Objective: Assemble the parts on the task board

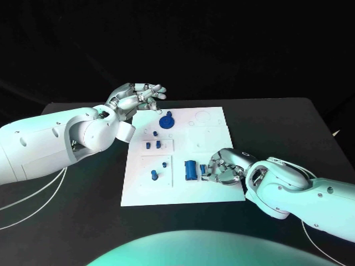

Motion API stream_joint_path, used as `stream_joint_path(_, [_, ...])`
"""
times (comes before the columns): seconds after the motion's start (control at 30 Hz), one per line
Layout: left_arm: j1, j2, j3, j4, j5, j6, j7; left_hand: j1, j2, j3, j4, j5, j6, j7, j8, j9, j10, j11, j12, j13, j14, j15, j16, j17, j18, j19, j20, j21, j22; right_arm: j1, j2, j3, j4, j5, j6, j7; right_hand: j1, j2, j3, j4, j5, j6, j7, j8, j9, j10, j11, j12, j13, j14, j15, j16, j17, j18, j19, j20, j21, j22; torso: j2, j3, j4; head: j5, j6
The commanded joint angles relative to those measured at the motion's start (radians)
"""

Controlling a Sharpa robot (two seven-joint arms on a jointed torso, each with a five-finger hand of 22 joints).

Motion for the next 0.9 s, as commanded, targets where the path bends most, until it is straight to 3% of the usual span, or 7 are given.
stream_joint_path(0.03, [0.000, 0.001, 0.000, 0.002, -0.004, 0.018, 0.006, 0.006, 0.002, -0.002, -0.004, 0.003, -0.007, 0.006, 0.005, -0.001, -0.003, 0.000, 0.003, 0.001, -0.008, -0.001, 0.006, -0.001, 0.013, 0.004, 0.005, -0.004, -0.001, -0.004, -0.002, -0.003, -0.004, -0.037, 0.027, -0.019, 0.018, -0.002, 0.001, -0.004, -0.004, 0.005, -0.002, -0.001, -0.002, -0.001, -0.003, -0.002, 0.057, 0.078, -0.004, 0.004, 0.135, -0.004, 0.006, -0.003, -0.005, 0.157, 0.000, -0.0005, -0.0013, 0.001, -0.001])
stream_joint_path(0.4, [0.000, 0.000, 0.000, 0.000, -0.004, 0.017, 0.007, 0.006, 0.002, -0.002, -0.004, 0.003, -0.007, 0.006, 0.005, -0.001, -0.003, 0.000, 0.003, 0.001, -0.008, -0.001, 0.006, -0.001, 0.013, 0.004, 0.005, -0.004, -0.001, 0.001, -0.015, -0.001, 0.006, 0.002, -0.070, 0.022, 0.003, 0.006, -0.007, 0.014, 0.013, 0.000, 0.003, -0.009, -0.007, -0.015, 0.001, -0.022, 0.041, 0.072, -0.002, -0.010, 0.106, 0.003, -0.005, -0.002, -0.048, 0.148, -0.001, 0.0001, -0.0004, 0.001, 0.005])
stream_joint_path(0.5, [0.000, 0.001, 0.000, -0.001, -0.004, 0.013, 0.008, 0.006, 0.003, -0.002, -0.002, 0.003, -0.008, 0.006, 0.006, -0.002, -0.004, 0.000, 0.005, 0.001, -0.009, 0.000, 0.008, -0.002, 0.013, 0.004, 0.006, -0.004, -0.002, 0.014, -0.021, 0.000, 0.009, 0.071, -0.109, 0.075, 0.000, 0.005, -0.014, 0.022, 0.027, -0.018, 0.012, -0.019, -0.010, -0.046, 0.009, -0.061, 0.008, 0.063, 0.004, -0.026, 0.073, 0.012, -0.021, 0.002, -0.108, 0.133, -0.002, -0.0023, 0.0002, 0.000, 0.011])
stream_joint_path(0.7, [0.000, 0.005, 0.000, -0.009, -0.004, 0.006, 0.022, 0.006, 0.002, -0.003, -0.002, 0.002, -0.009, 0.006, 0.006, -0.002, -0.005, 0.000, 0.005, 0.001, -0.009, 0.000, 0.008, -0.002, 0.013, 0.004, 0.006, -0.005, -0.002, 0.058, -0.029, 0.002, 0.001, 0.328, -0.161, 0.266, 0.016, 0.010, -0.025, 0.022, 0.053, -0.068, 0.031, -0.023, -0.003, -0.128, 0.026, -0.150, -0.070, 0.048, 0.018, -0.061, 0.015, 0.030, -0.057, 0.014, -0.237, 0.097, -0.005, -0.0020, -0.0034, -0.001, 0.029])
stream_joint_path(0.8, [0.000, 0.012, 0.000, -0.016, -0.003, 0.005, 0.043, 0.007, 0.003, -0.002, -0.002, 0.003, -0.009, 0.006, 0.007, -0.002, -0.006, 0.000, 0.005, 0.000, -0.010, 0.000, 0.007, -0.003, 0.013, 0.004, 0.006, -0.005, -0.002, 0.076, -0.028, 0.005, -0.014, 0.442, -0.165, 0.372, 0.050, 0.034, -0.010, 0.008, 0.057, -0.091, 0.038, -0.025, 0.000, -0.184, 0.032, -0.207, -0.124, 0.032, 0.024, -0.095, -0.040, 0.046, -0.089, 0.020, -0.347, 0.065, -0.009, -0.0063, -0.0063, 0.000, 0.043])
stream_joint_path(0.87, [-0.001, 0.017, 0.000, -0.021, -0.002, 0.006, 0.053, 0.009, 0.003, -0.001, -0.003, 0.004, -0.009, 0.006, 0.007, -0.002, -0.006, 0.000, 0.005, 0.000, -0.011, 0.000, 0.007, -0.003, 0.013, 0.003, 0.006, -0.005, -0.002, 0.083, -0.026, 0.007, -0.027, 0.492, -0.162, 0.417, 0.062, 0.038, -0.006, 0.001, 0.059, -0.106, 0.044, -0.029, -0.001, -0.216, 0.037, -0.241, -0.156, 0.025, 0.028, -0.113, -0.065, 0.054, -0.107, 0.024, -0.407, 0.046, -0.012, -0.0141, -0.0071, -0.005, 0.057])
stream_joint_path(0.9, [-0.001, 0.022, 0.000, -0.028, -0.001, 0.006, 0.061, 0.009, 0.003, -0.001, -0.003, 0.004, -0.009, 0.005, 0.007, -0.002, -0.006, 0.000, 0.005, 0.000, -0.011, 0.000, 0.007, -0.003, 0.012, 0.003, 0.006, -0.005, -0.002, 0.089, -0.023, 0.009, -0.045, 0.540, -0.155, 0.450, 0.071, 0.040, -0.002, -0.004, 0.059, -0.119, 0.051, -0.033, -0.002, -0.265, 0.043, -0.294, -0.205, 0.003, 0.034, -0.159, -0.132, 0.068, -0.140, 0.028, -0.514, 0.012, -0.014, -0.0168, -0.0067, -0.008, 0.064])
